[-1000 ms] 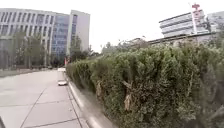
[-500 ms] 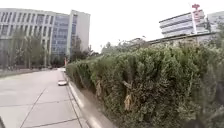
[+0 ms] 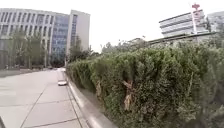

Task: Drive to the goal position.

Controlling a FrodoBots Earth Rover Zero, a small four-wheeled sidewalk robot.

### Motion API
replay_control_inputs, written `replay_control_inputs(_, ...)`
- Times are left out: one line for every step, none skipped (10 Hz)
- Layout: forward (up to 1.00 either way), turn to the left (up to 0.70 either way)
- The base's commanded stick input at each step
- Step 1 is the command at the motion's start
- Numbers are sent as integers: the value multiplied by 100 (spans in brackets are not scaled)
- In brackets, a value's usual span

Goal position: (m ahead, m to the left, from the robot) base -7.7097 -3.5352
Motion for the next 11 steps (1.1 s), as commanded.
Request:
replay_control_inputs(5,0)
replay_control_inputs(5,0)
replay_control_inputs(5,0)
replay_control_inputs(5,0)
replay_control_inputs(5,0)
replay_control_inputs(5,0)
replay_control_inputs(5,0)
replay_control_inputs(5,0)
replay_control_inputs(5,0)
replay_control_inputs(5,0)
replay_control_inputs(5,0)
